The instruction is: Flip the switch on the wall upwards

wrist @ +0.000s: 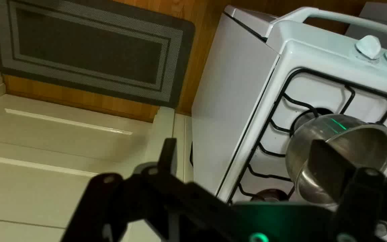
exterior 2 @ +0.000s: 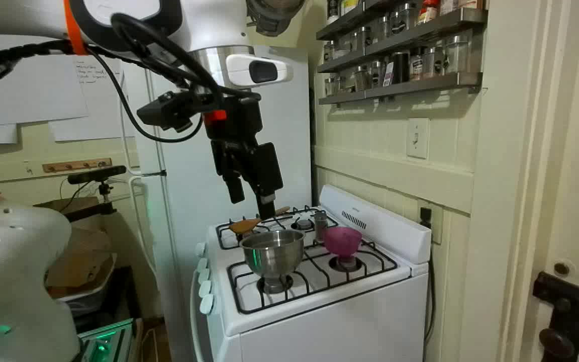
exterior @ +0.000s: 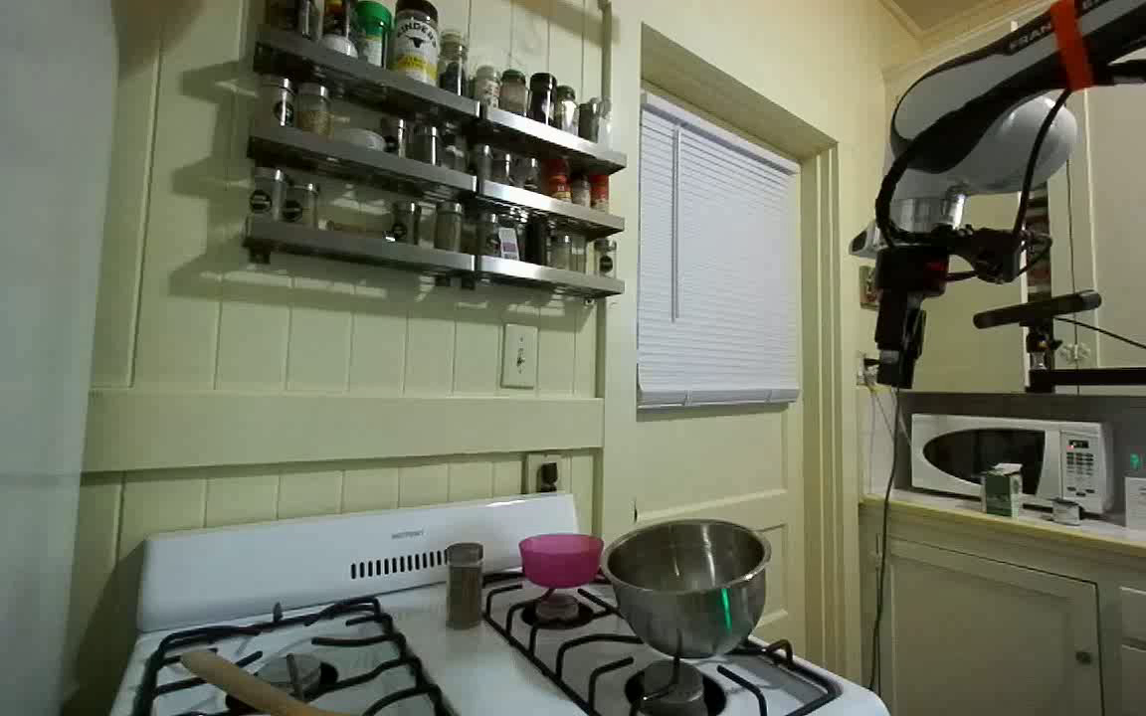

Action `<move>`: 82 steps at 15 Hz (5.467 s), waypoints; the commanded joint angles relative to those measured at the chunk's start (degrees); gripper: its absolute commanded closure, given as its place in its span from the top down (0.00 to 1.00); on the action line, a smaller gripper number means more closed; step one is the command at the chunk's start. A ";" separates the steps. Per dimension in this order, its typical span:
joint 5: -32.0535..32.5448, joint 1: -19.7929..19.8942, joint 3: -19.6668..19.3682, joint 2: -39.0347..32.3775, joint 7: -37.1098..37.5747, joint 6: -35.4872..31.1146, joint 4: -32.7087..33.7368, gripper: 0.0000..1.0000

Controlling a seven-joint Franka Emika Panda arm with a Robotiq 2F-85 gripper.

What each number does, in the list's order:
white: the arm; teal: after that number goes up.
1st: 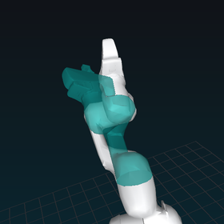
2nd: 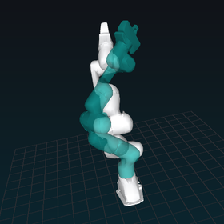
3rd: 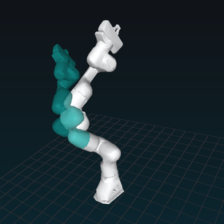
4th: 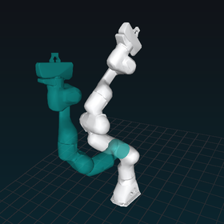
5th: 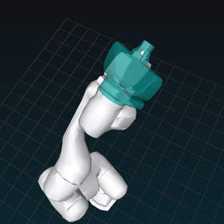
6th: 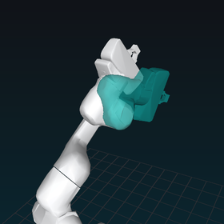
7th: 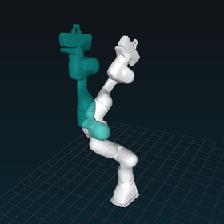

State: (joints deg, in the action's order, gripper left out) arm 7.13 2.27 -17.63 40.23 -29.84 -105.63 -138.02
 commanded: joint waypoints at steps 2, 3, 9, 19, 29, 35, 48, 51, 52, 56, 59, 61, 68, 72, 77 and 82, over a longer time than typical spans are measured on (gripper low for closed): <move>-0.23 0.33 0.27 -0.12 -0.18 0.15 0.16 1.00; -0.23 0.33 0.27 -0.12 -0.18 0.15 0.16 1.00; -0.23 0.33 0.27 -0.12 -0.18 0.15 0.16 1.00; -6.72 -4.91 2.30 -10.22 0.90 -12.97 8.87 1.00; -20.44 -8.71 7.67 -33.21 2.73 -46.99 20.87 1.00; -19.20 -6.79 9.86 -32.67 2.59 -46.94 19.57 1.00; -20.03 -7.15 12.76 -48.78 22.44 -58.16 31.79 1.00; -15.59 -5.19 15.62 -53.40 26.12 -61.87 36.74 1.00; -14.08 -5.35 15.58 -54.68 27.02 -62.29 38.04 1.00; -12.91 -4.65 16.67 -54.54 27.23 -61.46 37.73 1.00; -12.77 -4.67 16.63 -55.21 27.37 -61.48 38.64 1.00; -12.60 -4.67 16.87 -55.72 27.16 -62.03 39.41 1.00; -9.59 -5.58 18.52 -57.67 26.65 -62.60 42.29 1.00; -10.45 -5.27 18.86 -58.67 24.67 -64.46 43.61 0.72; -10.72 -5.15 19.95 -60.63 22.97 -66.03 45.63 0.47; -10.08 -5.17 19.60 -62.68 22.70 -67.56 47.23 0.67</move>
State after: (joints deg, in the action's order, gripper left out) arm -3.12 -3.28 1.78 -20.30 -6.20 -171.21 -92.75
